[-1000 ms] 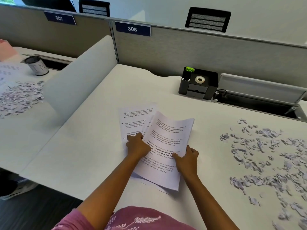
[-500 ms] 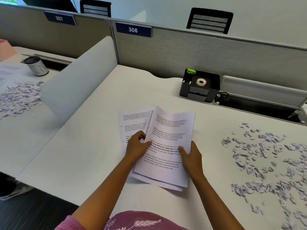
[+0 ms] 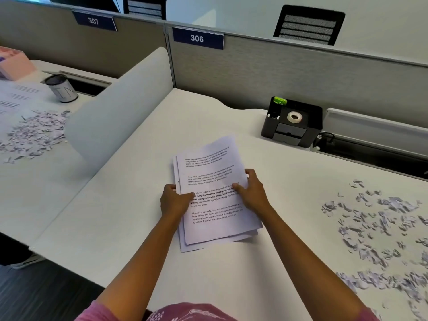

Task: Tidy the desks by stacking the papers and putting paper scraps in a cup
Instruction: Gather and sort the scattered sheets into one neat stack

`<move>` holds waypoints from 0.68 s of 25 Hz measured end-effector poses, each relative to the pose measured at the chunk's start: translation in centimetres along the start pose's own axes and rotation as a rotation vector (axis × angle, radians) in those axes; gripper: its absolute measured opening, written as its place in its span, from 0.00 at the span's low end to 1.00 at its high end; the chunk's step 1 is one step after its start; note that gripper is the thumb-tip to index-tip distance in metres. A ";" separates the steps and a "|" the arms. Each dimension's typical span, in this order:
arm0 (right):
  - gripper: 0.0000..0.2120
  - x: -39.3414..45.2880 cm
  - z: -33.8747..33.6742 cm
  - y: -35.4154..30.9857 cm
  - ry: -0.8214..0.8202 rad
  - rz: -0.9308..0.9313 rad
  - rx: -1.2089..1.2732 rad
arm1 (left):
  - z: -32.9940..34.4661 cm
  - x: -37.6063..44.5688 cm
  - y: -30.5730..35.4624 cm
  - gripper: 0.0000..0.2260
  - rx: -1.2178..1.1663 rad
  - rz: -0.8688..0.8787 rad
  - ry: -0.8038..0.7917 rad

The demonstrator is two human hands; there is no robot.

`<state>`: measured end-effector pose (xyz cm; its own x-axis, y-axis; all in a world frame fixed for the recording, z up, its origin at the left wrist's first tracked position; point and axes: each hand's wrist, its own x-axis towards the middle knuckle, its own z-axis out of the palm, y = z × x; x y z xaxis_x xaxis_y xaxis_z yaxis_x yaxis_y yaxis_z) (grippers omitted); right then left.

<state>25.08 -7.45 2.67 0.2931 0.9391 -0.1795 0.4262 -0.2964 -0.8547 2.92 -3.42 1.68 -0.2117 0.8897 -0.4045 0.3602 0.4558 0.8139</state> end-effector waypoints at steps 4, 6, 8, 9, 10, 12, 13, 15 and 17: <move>0.18 0.7 2.0 0.7 0.066 0.119 -0.159 | 1.0 0.5 0.5 0.24 0.289 -0.001 0.109; 0.20 0.5 2.3 0.8 0.064 0.131 -0.221 | 1.4 0.3 0.8 0.26 0.284 -0.004 0.100; 0.24 0.4 2.3 0.9 0.049 0.134 -0.191 | 1.5 0.3 0.9 0.27 0.217 -0.025 0.085; 0.26 0.4 2.2 0.8 0.046 0.140 -0.154 | 1.3 0.5 1.0 0.28 0.163 -0.041 0.072; 0.26 0.3 2.1 0.7 0.040 0.150 -0.123 | 1.0 0.6 1.2 0.29 0.094 -0.062 0.052; 0.25 0.2 1.8 0.9 0.039 0.149 -0.083 | 0.4 1.3 1.2 0.31 -0.047 -0.114 -0.006; 0.23 0.2 1.7 1.0 0.037 0.138 -0.065 | 0.1 1.6 1.0 0.32 -0.099 -0.139 -0.040; 0.20 -0.1 1.6 1.2 0.029 0.126 -0.032 | -0.5 2.0 0.3 0.32 -0.140 -0.132 -0.115; 0.23 -0.3 1.7 1.8 0.018 0.131 -0.048 | -0.4 1.9 -0.1 0.23 -0.163 -0.065 -0.172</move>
<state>24.25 -7.97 0.36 0.3642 0.8885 -0.2792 0.4231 -0.4249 -0.8003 2.11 -1.85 0.97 -0.0670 0.8565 -0.5117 0.1962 0.5142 0.8350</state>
